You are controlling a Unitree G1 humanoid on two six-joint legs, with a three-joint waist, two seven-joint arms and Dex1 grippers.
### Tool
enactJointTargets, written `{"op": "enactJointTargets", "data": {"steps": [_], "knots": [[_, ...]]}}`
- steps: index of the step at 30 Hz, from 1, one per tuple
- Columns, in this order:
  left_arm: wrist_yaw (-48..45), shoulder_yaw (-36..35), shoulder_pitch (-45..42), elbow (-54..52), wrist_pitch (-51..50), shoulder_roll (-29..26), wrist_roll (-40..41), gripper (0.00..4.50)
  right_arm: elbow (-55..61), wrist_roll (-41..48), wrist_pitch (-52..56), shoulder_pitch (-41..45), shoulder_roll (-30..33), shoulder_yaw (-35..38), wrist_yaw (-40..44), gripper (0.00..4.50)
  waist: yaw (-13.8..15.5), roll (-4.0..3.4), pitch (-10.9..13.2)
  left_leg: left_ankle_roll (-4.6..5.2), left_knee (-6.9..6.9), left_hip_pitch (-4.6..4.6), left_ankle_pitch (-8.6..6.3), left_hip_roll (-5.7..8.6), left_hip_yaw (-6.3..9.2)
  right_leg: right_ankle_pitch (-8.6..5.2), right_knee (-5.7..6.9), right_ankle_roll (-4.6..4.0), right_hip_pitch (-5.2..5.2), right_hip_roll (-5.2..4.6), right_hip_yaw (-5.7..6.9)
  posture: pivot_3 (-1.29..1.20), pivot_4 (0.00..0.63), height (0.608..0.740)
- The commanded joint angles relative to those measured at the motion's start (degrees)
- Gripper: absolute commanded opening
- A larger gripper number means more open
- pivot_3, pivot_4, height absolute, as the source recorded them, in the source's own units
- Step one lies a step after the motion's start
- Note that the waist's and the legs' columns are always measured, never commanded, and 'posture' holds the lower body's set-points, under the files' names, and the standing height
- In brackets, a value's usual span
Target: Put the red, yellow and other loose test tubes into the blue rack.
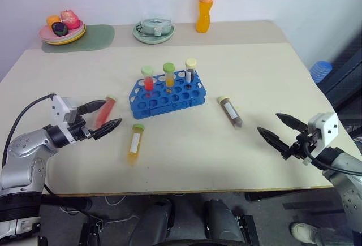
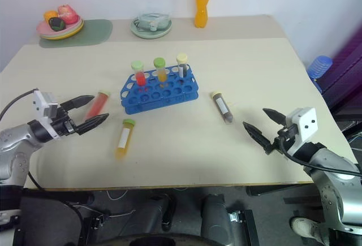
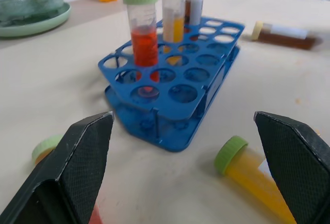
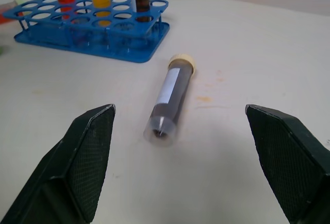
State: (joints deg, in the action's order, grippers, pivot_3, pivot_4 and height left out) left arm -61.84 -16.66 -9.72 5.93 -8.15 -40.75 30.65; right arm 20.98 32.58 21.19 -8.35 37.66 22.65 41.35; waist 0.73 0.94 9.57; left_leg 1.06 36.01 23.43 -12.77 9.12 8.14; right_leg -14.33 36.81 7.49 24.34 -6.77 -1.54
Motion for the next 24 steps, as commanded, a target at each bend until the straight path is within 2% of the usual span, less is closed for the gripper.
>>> {"op": "enactJointTargets", "data": {"steps": [1,7,11,19,24], "knots": [[-2.3,-1.3,-1.7,0.5,1.6,0.3,1.7,4.47,3.5,0.3,1.8,1.8,0.4,-0.3,-2.2,4.19,0.0,0.00,0.0,0.00,0.00,0.00,0.00,0.00,0.00,0.00,0.00,0.00,0.00,0.00,0.00,0.00,0.150,0.740],[-5.6,-0.3,-2.9,-0.5,1.3,0.6,2.6,4.47,8.7,4.4,17.5,7.7,2.3,-0.8,-11.7,4.19,0.0,-0.02,0.0,0.00,-0.01,0.01,0.00,0.00,0.00,0.00,-0.01,0.00,0.01,0.00,0.00,0.00,0.150,0.740],[-8.1,1.3,-4.3,-2.3,0.3,0.4,3.3,4.47,10.1,6.8,32.3,16.2,4.9,-3.9,-18.2,4.19,0.0,-0.04,0.0,0.00,-0.02,0.02,0.00,-0.01,0.00,-0.08,-0.03,-0.14,0.02,-0.01,0.00,0.00,0.150,0.740],[-8.3,4.7,-6.3,-4.0,-0.4,1.4,2.6,4.47,-0.1,6.7,43.4,31.7,3.6,-8.9,-21.6,4.19,0.0,-0.05,0.1,0.12,-0.11,0.09,-0.05,-0.02,0.00,0.02,-0.41,0.00,-0.02,-0.01,0.04,0.00,0.150,0.740],[-10.7,8.5,-8.4,-3.8,1.2,1.3,0.0,4.47,-11.8,3.5,53.2,43.1,2.6,-15.4,-23.9,4.19,-0.1,-0.06,0.1,0.15,-0.08,0.11,-0.07,-0.02,-0.03,0.08,-0.49,-0.07,-0.04,0.00,0.05,0.00,0.150,0.740]]}}
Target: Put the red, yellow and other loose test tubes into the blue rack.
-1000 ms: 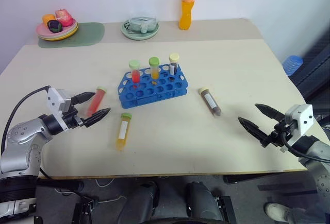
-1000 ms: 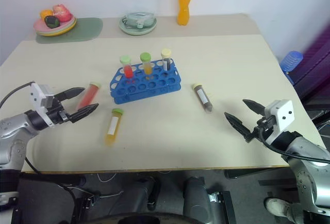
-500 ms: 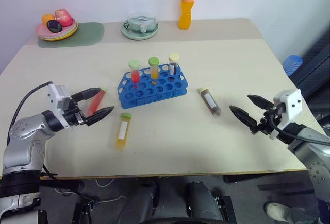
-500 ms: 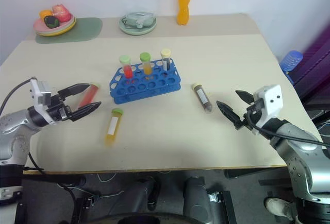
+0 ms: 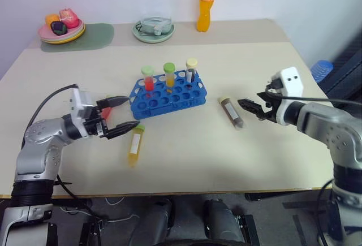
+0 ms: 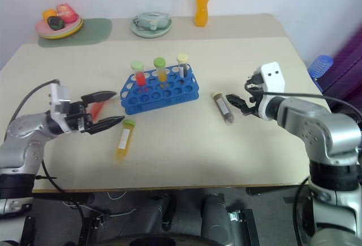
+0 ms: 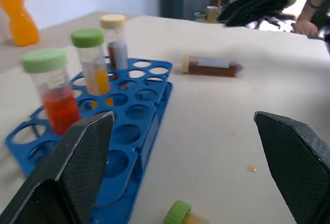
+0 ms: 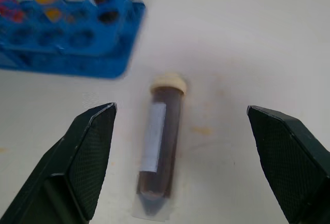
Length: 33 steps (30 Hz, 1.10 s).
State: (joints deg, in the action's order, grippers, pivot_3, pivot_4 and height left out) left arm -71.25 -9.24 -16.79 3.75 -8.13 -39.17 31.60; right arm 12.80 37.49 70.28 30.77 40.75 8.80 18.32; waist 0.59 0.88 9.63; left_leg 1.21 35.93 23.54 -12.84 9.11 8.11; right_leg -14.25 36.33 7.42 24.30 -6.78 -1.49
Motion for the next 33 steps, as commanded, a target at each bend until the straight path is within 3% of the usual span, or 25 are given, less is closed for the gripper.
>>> {"op": "enactJointTargets", "data": {"steps": [1,13,25,28,33], "knots": [[-1.8,1.4,-1.5,-1.5,1.3,-0.3,-0.9,4.47,-5.1,-1.7,5.3,5.5,-0.5,-2.4,-0.4,4.19,0.0,0.00,0.0,0.00,-0.01,0.00,0.00,0.00,0.01,0.01,0.00,-0.01,0.01,0.00,0.00,0.00,0.150,0.740],[-1.0,4.5,-2.4,-1.7,0.3,2.6,-1.6,4.47,-22.4,-5.9,13.2,22.1,-5.3,-11.1,4.5,4.19,-0.6,-0.04,0.0,-0.01,-0.06,0.04,0.01,-0.01,0.00,0.02,0.00,0.02,0.07,0.03,0.00,0.00,0.150,0.740],[0.7,5.0,-0.1,-3.4,1.3,3.7,-2.7,4.47,-41.0,-18.5,-0.8,28.5,-9.3,-27.0,14.4,4.19,-1.8,-0.06,0.0,-0.04,-0.02,0.03,0.03,-0.01,0.00,0.07,0.03,0.07,0.07,0.07,0.01,0.00,0.150,0.740],[1.4,4.8,0.5,-4.1,1.3,3.9,-2.8,4.50,-43.8,-22.6,-4.6,29.2,-9.8,-31.1,17.3,3.27,-1.9,-0.04,0.0,-0.07,0.00,-0.02,0.04,-0.03,0.00,0.11,0.03,0.05,0.04,0.11,0.01,0.00,0.150,0.740],[2.0,4.8,0.8,-4.4,1.4,3.9,-2.9,4.50,-41.9,-27.7,-9.4,28.7,-9.5,-35.6,22.3,0.90,-1.9,-0.03,0.0,-0.08,0.07,-0.15,0.04,-0.06,0.00,0.15,0.03,0.04,0.08,0.19,0.01,0.00,0.150,0.740]]}}
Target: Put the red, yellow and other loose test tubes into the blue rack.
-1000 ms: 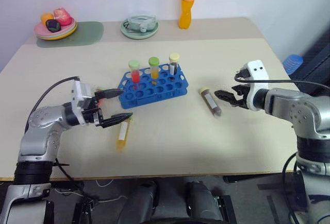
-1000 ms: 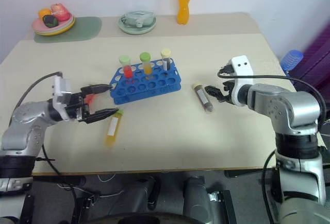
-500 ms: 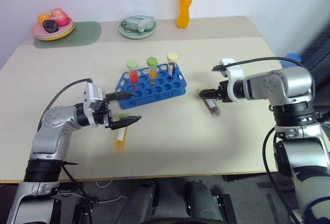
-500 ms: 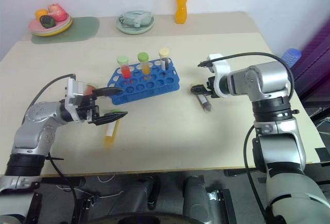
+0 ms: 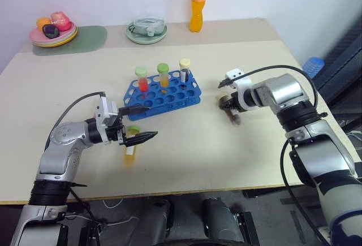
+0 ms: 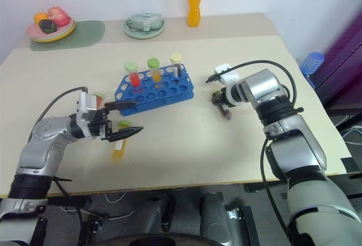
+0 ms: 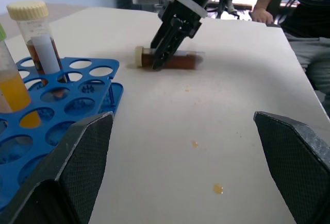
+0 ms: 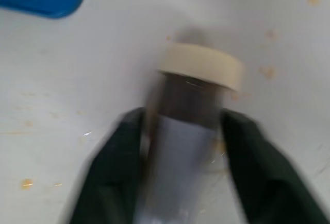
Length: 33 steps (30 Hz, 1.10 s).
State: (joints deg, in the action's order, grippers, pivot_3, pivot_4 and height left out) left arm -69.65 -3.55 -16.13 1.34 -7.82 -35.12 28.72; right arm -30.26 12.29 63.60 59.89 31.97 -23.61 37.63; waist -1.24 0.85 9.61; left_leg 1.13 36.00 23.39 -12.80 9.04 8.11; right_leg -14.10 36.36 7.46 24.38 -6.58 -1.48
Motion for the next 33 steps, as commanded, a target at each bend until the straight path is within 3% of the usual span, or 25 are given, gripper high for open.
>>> {"op": "enactJointTargets", "data": {"steps": [1,7,14,18,22,28,33], "knots": [[0.5,-0.8,0.1,-1.9,1.2,0.0,-0.1,4.50,2.0,-3.9,-4.3,-0.9,-0.3,-4.2,3.8,0.81,-0.1,0.00,0.0,0.00,0.00,0.00,0.00,0.00,0.00,0.00,0.00,0.00,0.00,0.01,0.00,0.00,0.150,0.740],[0.6,-0.4,-0.9,-0.3,2.2,0.6,-0.8,4.50,10.7,-9.1,-18.0,-5.7,4.2,-4.6,8.7,0.81,0.2,-0.01,0.0,-0.01,-0.01,0.01,0.00,-0.02,0.00,0.01,0.01,0.01,0.05,0.06,0.00,0.00,0.150,0.740],[4.1,-1.6,-3.0,3.0,4.5,4.3,-1.0,4.50,33.8,-0.9,-20.4,-18.9,10.4,9.1,14.8,0.81,0.6,-0.03,0.0,-0.02,-0.06,0.14,0.01,-0.02,0.01,0.01,0.00,0.02,-0.01,0.00,0.00,0.00,0.150,0.740],[7.5,-3.4,-4.7,7.1,8.1,7.6,-1.3,4.50,44.8,8.3,-17.9,-25.4,4.4,22.4,9.6,0.81,0.6,-0.02,0.0,-0.01,-0.03,0.16,0.01,-0.02,0.01,0.02,0.00,0.02,-0.03,-0.04,-0.02,0.00,0.150,0.740],[8.6,-4.3,-5.4,8.9,8.6,10.8,0.3,4.50,47.1,10.0,-30.6,-29.3,-4.2,25.8,6.6,0.81,0.6,-0.01,0.0,-0.01,-0.04,0.16,0.01,-0.02,0.02,0.02,-0.01,0.03,-0.05,-0.04,-0.01,0.00,0.150,0.740],[10.8,-6.2,-5.6,12.9,12.2,13.2,-0.1,4.50,34.4,7.6,-50.4,-26.2,-20.8,25.8,-0.7,0.81,0.4,-0.02,0.0,-0.08,-0.03,0.14,0.06,-0.02,0.01,0.03,0.07,0.04,-0.02,0.05,-0.02,0.00,0.150,0.740],[12.9,-7.1,-5.0,13.5,14.4,14.2,-0.5,4.50,17.0,1.1,-70.8,-23.8,-27.1,24.7,-4.7,0.81,0.6,-0.02,0.0,-0.32,0.01,0.10,0.21,0.00,0.01,0.03,0.05,0.04,0.06,0.13,-0.01,0.00,0.150,0.740]]}}
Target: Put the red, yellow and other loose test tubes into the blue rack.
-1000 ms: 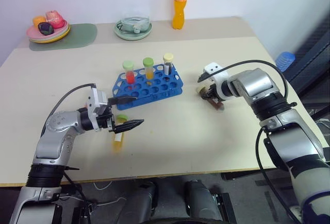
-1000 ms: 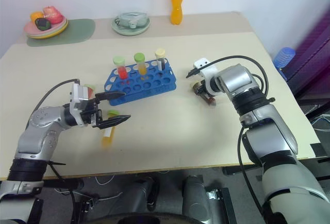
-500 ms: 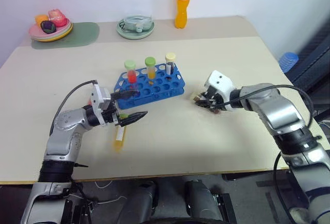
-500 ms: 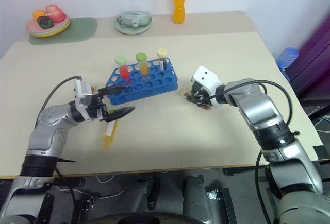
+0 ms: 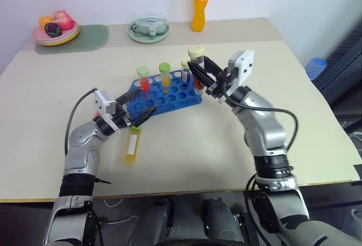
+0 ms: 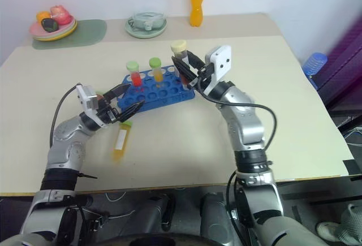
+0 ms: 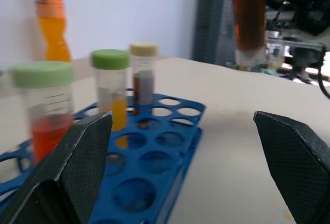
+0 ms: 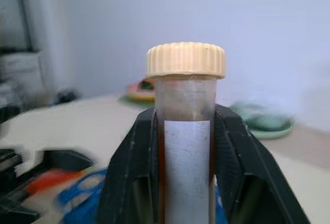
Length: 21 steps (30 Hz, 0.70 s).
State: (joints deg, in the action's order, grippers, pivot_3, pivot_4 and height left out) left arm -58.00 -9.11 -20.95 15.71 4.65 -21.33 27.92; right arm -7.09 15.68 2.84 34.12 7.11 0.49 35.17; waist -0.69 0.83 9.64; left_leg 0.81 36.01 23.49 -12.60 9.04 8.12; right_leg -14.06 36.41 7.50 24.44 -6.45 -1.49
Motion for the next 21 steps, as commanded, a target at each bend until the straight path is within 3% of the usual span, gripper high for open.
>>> {"op": "enactJointTargets", "data": {"steps": [1,8,21], "knots": [[1.6,-1.6,0.0,-1.1,2.1,0.5,0.2,4.50,-9.1,-2.0,-12.2,2.8,-3.7,1.4,-3.6,0.81,-0.1,0.00,0.0,-0.03,0.01,0.00,0.02,0.01,0.00,0.00,0.00,0.00,0.01,0.00,0.00,0.00,0.150,0.740],[4.6,-2.7,1.2,-2.9,3.3,0.8,0.3,4.50,-24.8,-4.3,-25.6,7.0,-7.6,1.7,-6.6,0.81,-0.5,0.00,0.0,-0.16,-0.07,0.00,0.10,0.00,0.00,0.00,0.14,-0.01,0.00,0.03,-0.02,0.00,0.150,0.740],[8.5,-3.5,4.7,-9.8,1.2,-0.5,0.8,4.50,-42.6,-5.2,-34.2,11.5,-9.5,2.4,-7.0,0.81,-0.7,-0.03,0.0,-0.21,-0.08,-0.03,0.12,0.00,0.00,-0.01,0.32,-0.02,0.05,0.05,-0.05,0.00,0.150,0.740]]}}
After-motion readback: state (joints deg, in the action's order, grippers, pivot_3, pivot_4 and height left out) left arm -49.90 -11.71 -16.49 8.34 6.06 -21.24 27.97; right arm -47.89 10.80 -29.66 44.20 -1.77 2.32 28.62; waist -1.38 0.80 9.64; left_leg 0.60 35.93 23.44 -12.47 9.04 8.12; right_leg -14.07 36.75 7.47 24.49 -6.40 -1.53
